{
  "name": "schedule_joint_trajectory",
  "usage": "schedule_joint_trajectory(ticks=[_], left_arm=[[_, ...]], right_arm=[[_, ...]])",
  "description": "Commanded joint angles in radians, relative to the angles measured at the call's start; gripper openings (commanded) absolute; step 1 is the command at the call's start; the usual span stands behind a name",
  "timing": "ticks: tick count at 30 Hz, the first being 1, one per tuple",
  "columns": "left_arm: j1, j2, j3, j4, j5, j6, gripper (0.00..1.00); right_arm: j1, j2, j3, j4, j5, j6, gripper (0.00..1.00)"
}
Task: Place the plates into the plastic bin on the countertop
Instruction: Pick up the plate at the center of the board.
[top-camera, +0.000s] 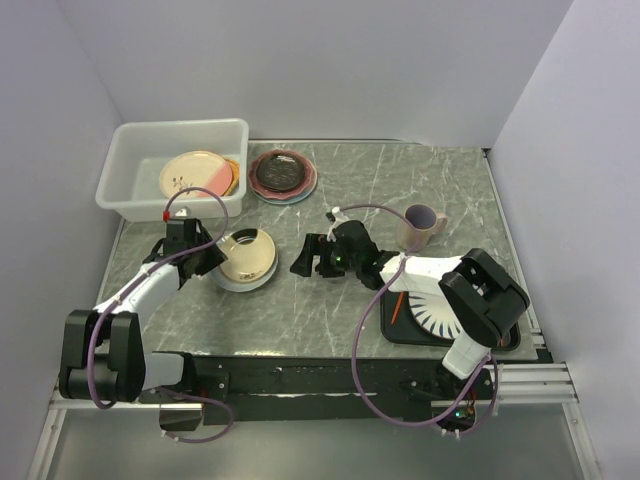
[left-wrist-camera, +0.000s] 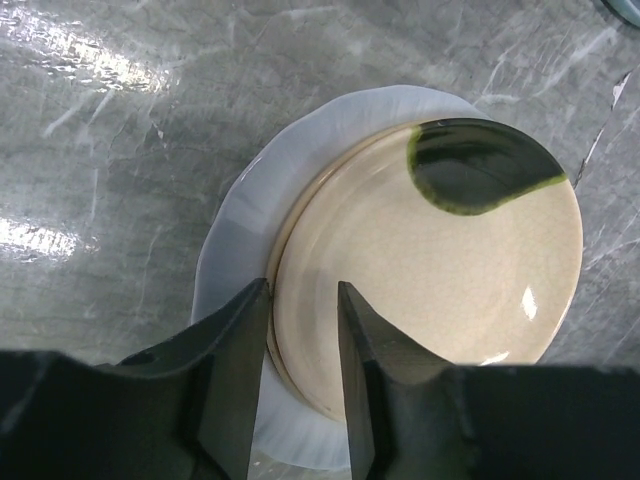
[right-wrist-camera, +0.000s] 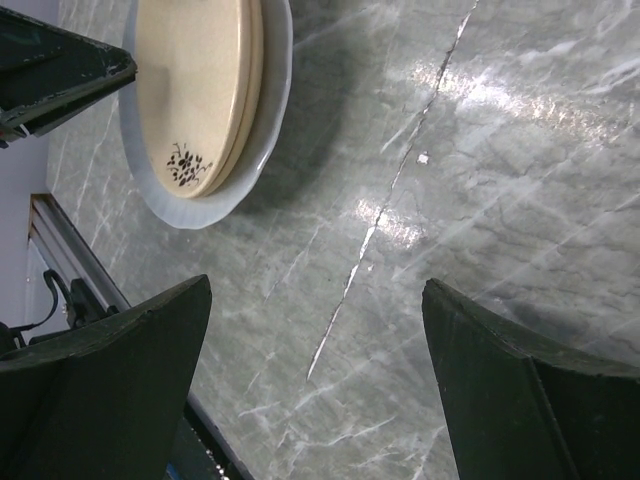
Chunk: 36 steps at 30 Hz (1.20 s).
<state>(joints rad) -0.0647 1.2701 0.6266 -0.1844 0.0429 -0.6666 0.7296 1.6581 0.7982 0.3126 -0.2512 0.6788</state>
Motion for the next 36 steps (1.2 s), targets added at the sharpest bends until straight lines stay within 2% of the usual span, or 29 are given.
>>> schedule_joint_trajectory(ticks=[1,8,13,19,27,35,36], left_arm=[[0.003,0.015,-0.004,0.037,0.012,0.024,0.40],[0.002,0.051,-0.025,0.098,0.061,0.032,0.38],[0.000,0.081,-0.027,0.123,0.094,0.032,0.38],[-0.003,0.072,-0.028,0.125,0.095,0.032,0.38],[-0.004,0.072,-0.031,0.125,0.097,0.030,0.37],[-0.006,0.058,-0.033,0.118,0.095,0.032,0.37],[-0.006,0.057,-0.033,0.115,0.091,0.032,0.37]], right_arm=[[-0.007,-0.035,0.010,0.022,0.010,-0.012,0.93],[-0.007,-0.023,0.033,0.086,-0.022,0.018,0.94],[-0.006,0.035,0.093,0.121,-0.046,0.048,0.90],[-0.006,0.146,0.185,0.119,-0.062,0.070,0.75],[-0.002,0.284,0.355,0.036,-0.042,0.077,0.65],[-0.004,0.358,0.421,-0.016,-0.022,0.074,0.35],[-0.004,0.358,0.423,-0.021,-0.016,0.073,0.25]])
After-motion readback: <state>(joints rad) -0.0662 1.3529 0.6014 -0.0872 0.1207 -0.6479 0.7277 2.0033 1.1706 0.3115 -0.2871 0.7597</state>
